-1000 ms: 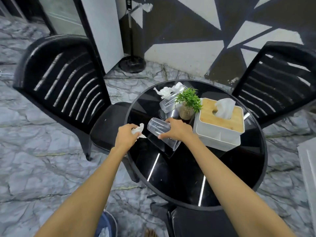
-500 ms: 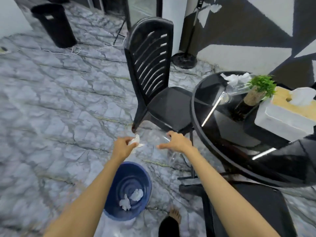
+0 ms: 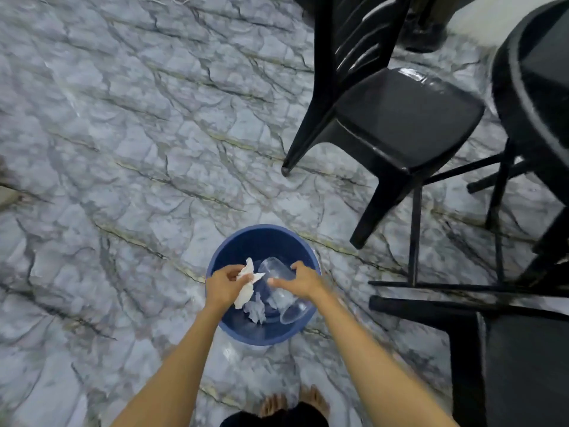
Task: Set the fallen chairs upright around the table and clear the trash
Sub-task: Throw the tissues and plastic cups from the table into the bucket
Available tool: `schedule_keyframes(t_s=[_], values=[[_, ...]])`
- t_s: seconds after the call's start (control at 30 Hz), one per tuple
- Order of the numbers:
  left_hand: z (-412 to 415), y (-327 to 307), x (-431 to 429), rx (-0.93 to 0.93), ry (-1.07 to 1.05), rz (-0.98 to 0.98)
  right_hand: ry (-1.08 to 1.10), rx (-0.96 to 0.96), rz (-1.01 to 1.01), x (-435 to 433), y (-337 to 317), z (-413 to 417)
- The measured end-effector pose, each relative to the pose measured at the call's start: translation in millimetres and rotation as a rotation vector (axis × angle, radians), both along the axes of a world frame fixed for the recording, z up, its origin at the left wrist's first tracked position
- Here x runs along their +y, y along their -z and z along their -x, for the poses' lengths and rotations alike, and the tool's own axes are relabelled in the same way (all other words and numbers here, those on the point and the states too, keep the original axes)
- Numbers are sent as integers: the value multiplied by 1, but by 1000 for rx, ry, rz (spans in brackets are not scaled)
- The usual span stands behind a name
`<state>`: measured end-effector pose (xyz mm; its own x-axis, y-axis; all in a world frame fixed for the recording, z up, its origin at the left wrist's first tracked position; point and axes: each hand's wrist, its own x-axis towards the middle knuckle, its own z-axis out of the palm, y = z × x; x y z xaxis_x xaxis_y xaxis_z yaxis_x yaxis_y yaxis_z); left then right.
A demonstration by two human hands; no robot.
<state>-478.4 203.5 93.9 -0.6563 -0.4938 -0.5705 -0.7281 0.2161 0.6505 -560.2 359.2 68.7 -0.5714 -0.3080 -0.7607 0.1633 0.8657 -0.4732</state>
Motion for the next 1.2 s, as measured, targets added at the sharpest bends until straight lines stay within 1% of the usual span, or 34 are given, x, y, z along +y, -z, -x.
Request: schedule_keyframes(t_s=[0.1, 0.17, 0.23, 0.3, 0.4, 0.5, 0.7, 0.83, 0.9, 1.0, 1.2], values=[[-1, 38, -2, -9, 0, -2, 32, 18, 27, -5, 41, -1], [2, 48, -1, -5, 12, 18, 31, 43, 45, -4, 53, 3], [5, 45, 4, -2, 24, 25, 40, 52, 72, 1, 51, 7], [11, 30, 11, 4, 51, 18, 46, 62, 89, 8, 34, 13], [29, -16, 23, 32, 112, 11, 91, 93, 112, 23, -17, 25], [60, -84, 40, 85, 189, -6, 124, 127, 123, 42, -91, 42], [134, -231, 91, 257, 371, -21, 248, 209, 148, 101, -247, 84], [179, -304, 141, 376, 483, -24, 385, 310, 169, 157, -329, 106], [202, -330, 169, 408, 533, -17, 497, 331, 201, 190, -356, 117], [233, -352, 204, 434, 608, 3, 685, 394, 243, 234, -376, 138], [309, -370, 269, 459, 718, -1, 1001, 497, 276, 303, -376, 200]])
